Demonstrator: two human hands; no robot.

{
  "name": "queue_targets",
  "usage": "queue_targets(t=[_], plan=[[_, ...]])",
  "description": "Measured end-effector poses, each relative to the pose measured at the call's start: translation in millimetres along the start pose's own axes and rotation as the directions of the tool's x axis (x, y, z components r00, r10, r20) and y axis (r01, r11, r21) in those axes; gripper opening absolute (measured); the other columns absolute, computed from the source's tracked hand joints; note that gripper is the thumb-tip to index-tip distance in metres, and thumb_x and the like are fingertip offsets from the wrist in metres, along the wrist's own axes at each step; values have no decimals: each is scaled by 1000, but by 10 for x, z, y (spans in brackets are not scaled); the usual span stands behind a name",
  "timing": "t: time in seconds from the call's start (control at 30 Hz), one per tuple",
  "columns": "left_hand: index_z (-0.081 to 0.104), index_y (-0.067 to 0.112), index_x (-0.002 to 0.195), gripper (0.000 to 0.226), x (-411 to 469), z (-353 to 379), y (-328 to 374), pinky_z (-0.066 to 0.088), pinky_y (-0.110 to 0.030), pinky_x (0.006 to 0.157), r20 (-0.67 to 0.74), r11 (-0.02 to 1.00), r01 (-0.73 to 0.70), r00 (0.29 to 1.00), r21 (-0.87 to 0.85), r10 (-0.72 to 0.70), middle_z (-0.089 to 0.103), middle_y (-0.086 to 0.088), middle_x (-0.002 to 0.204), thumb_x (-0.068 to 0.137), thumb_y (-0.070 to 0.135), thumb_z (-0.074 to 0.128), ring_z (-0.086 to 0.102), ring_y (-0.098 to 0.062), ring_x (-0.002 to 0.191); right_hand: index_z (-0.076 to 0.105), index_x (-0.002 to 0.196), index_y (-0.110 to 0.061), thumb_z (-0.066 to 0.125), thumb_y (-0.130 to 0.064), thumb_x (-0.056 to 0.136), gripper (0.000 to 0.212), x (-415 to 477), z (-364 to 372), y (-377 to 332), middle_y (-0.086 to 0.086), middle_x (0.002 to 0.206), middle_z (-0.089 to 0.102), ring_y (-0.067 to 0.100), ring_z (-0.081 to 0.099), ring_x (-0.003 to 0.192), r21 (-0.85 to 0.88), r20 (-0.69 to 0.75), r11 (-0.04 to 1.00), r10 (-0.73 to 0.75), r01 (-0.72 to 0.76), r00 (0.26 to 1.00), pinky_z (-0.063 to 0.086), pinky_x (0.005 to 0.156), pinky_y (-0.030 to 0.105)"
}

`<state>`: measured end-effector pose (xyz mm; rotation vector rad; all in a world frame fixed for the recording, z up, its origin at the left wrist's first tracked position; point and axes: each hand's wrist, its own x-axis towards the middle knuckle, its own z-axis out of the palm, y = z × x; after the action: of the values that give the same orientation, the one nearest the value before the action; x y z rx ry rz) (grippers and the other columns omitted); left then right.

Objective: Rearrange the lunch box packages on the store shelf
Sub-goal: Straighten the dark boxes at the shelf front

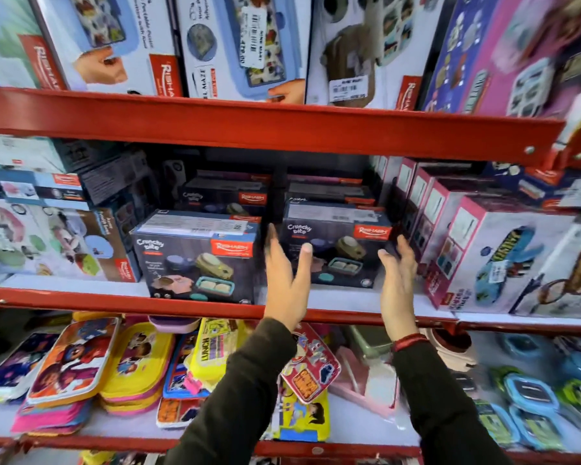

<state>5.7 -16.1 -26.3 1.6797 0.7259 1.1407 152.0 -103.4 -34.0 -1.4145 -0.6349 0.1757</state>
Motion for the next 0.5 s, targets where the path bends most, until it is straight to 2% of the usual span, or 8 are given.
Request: queue_targets(t=[0.1,0.2,0.27,0.37,0.5], plan=[[12,18,166,68,156,86,17,6,-19,124,-50,984,144,988,-101,-149,12,2,176,109,40,41,11,-11,162,38,153,-20,46,-26,107,47,117,-33,70,5,161,37,18,33,150,35,77,998,52,-55,996,22,126,39],[22,20,165,61,191,113,32,12,-23,127,-57,969,175,981,-175,-187,24,2,173,110,41,39,20,-13,161,43,147,-20,41,-22,109,39,106,-94,87,4,156,45,18,40,145,64,116,996,60,-67,991,25,128,43],[28,19,162,57,132,109,37,16,-26,129,-95,970,152,980,-188,-172,31,2,170,110,38,39,26,-11,158,46,144,-24,43,-30,106,39,69,-155,98,6,156,47,16,43,143,56,114,997,52,-58,992,28,126,41],[31,21,161,54,-11,102,-4,20,-24,126,-128,977,125,981,-174,-148,34,3,169,110,37,39,30,-8,154,54,133,-33,46,-53,88,50,-21,-256,95,3,149,56,20,50,141,41,93,998,51,-55,994,34,123,51],[31,25,161,52,-211,101,-84,22,-22,122,-148,985,83,983,-149,-105,35,13,163,110,37,39,29,-3,152,58,125,-45,45,-58,86,43,-149,-384,79,-22,133,61,7,54,134,40,83,999,31,-35,996,38,121,52]])
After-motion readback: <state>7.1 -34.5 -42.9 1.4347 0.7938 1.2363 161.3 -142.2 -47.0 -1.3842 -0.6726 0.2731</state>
